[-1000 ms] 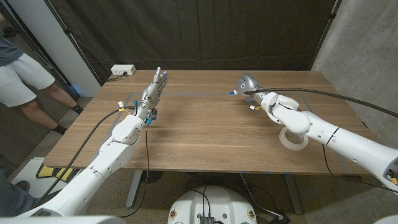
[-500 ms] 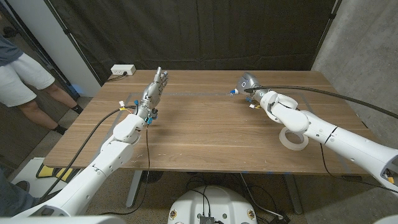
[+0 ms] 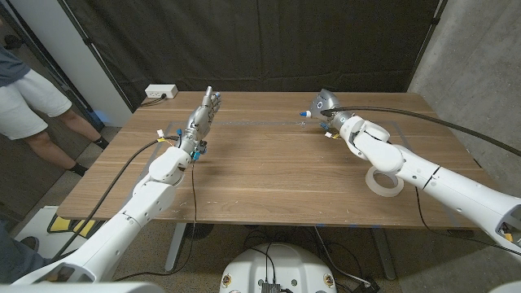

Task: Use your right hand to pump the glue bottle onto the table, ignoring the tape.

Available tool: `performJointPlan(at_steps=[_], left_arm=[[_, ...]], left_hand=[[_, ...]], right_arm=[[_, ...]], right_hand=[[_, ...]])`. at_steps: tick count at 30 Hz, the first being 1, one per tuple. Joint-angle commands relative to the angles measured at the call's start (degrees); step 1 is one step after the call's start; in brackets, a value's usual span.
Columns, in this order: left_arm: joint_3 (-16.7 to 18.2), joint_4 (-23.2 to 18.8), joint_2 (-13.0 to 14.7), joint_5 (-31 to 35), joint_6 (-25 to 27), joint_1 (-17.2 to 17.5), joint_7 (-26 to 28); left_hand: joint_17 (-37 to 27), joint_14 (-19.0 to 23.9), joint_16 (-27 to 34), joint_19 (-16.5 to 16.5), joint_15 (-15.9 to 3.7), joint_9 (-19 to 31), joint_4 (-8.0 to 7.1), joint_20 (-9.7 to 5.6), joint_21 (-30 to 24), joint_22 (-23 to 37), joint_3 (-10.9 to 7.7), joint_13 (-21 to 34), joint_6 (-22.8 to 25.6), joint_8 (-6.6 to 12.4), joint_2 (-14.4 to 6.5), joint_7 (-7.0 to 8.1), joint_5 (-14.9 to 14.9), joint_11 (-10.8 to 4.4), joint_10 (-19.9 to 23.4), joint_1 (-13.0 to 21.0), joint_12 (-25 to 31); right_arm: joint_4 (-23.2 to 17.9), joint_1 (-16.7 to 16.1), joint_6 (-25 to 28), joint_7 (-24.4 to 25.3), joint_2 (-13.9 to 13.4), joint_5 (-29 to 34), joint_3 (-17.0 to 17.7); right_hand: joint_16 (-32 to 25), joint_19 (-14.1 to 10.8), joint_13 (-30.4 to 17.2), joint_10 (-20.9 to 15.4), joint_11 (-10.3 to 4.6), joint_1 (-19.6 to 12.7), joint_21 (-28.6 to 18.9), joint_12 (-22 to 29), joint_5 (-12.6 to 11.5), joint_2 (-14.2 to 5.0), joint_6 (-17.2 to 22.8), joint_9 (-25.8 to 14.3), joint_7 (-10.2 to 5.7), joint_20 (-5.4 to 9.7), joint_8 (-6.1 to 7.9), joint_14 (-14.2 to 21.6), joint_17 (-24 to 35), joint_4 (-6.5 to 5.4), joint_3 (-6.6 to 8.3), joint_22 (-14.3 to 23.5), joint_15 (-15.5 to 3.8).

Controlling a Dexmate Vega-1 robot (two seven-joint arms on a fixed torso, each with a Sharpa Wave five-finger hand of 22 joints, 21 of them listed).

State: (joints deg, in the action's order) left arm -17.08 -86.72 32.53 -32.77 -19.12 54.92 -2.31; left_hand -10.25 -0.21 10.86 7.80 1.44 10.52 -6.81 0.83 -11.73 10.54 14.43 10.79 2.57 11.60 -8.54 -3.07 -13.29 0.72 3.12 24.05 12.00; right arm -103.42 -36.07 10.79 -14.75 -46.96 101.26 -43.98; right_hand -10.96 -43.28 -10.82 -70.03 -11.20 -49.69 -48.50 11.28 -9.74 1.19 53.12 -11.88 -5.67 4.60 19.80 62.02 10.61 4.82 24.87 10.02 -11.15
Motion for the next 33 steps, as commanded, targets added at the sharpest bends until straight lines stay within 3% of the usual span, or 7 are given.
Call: performJointPlan(at_steps=[1,7,12,22,29,33], left_arm=[[-0.2,-0.5,0.7,0.4,0.9,-0.7,-0.3],[-0.2,-1.6,1.3,0.7,1.6,-0.5,0.0],[0.0,-2.2,1.8,0.6,2.1,-0.2,0.1],[0.4,-4.5,3.0,1.3,3.4,0.5,1.1],[0.3,-4.7,2.9,1.5,3.5,0.6,1.4],[0.3,-4.6,2.7,1.4,3.7,0.6,1.7]], left_hand=[[-0.3,0.2,-0.1,0.2,0.39,0.2,-0.21,-0.02,-0.2,0.1,0.25,0.1,0.3,-0.22,0.0,-0.20,0.0,0.03,0.5,0.3,-0.3],[-0.3,0.2,-0.1,0.3,0.35,0.2,-0.24,-0.02,-0.2,0.1,0.24,0.1,0.4,-0.22,0.0,-0.25,0.0,0.20,0.5,0.3,-0.3],[-0.3,0.1,-0.1,0.4,0.38,0.2,-0.25,0.09,-0.2,0.1,0.24,0.1,0.1,-0.32,0.0,-0.31,0.0,0.04,0.4,0.3,-0.3],[-0.3,0.0,-0.1,0.6,0.37,0.2,-0.28,0.16,-0.1,0.1,0.24,0.1,0.0,-0.36,0.0,-0.25,0.1,0.19,0.3,0.4,-0.4],[-0.3,-0.1,-0.2,0.7,0.38,0.2,-0.30,0.17,-0.1,0.1,0.24,0.1,0.0,-0.35,0.0,-0.27,0.1,0.10,0.1,0.4,-0.4],[-0.3,-0.1,-0.1,0.8,0.37,0.2,-0.31,0.18,-0.1,0.1,0.24,0.1,0.0,-0.34,0.0,-0.27,0.1,0.01,0.2,0.4,-0.4]], right_arm=[[-2.5,-3.2,6.1,-0.3,2.7,-4.4,3.0],[-3.2,-4.8,9.2,0.7,4.2,-7.0,4.4],[-3.1,-6.1,13.4,0.4,7.1,-11.5,6.3],[-3.1,-7.8,19.9,3.1,10.0,-16.6,7.2],[-4.1,-10.3,25.5,6.4,11.9,-22.1,9.2],[-4.2,-12.2,28.3,11.0,13.4,-28.2,11.1]], right_hand=[[0.1,-0.7,-0.3,-0.7,-1.29,0.8,0.6,0.2,-0.3,0.30,6.6,0.0,-6.87,6.46,-0.26,-0.4,0.1,3.36,8.30,0.2,-1.63],[0.1,-0.9,-0.3,-0.6,-1.26,1.3,1.4,0.3,-0.4,0.53,6.5,0.0,-6.93,6.48,-0.39,-0.6,0.1,3.34,8.47,0.2,-1.57],[0.2,-0.8,-0.3,-0.5,-1.30,2.0,2.3,0.2,-0.4,0.65,6.6,0.0,-6.94,6.51,-0.43,-1.2,0.1,3.23,8.59,0.2,-1.49],[0.1,-0.8,-0.2,-0.3,-1.26,2.4,3.1,0.2,-0.4,0.53,6.6,0.0,-6.93,6.58,-0.59,-1.1,0.1,3.30,8.72,0.3,-1.51],[0.1,-1.0,-0.2,0.2,-1.28,2.7,3.5,0.1,-0.4,0.54,6.3,0.0,-6.92,6.62,-0.84,-1.2,0.1,3.34,8.69,0.3,-1.48],[0.1,-1.0,-0.2,0.3,-1.29,2.8,3.7,0.2,-0.4,0.50,6.2,0.0,-6.90,6.62,-0.93,-1.3,0.1,3.32,8.69,0.3,-1.49]])
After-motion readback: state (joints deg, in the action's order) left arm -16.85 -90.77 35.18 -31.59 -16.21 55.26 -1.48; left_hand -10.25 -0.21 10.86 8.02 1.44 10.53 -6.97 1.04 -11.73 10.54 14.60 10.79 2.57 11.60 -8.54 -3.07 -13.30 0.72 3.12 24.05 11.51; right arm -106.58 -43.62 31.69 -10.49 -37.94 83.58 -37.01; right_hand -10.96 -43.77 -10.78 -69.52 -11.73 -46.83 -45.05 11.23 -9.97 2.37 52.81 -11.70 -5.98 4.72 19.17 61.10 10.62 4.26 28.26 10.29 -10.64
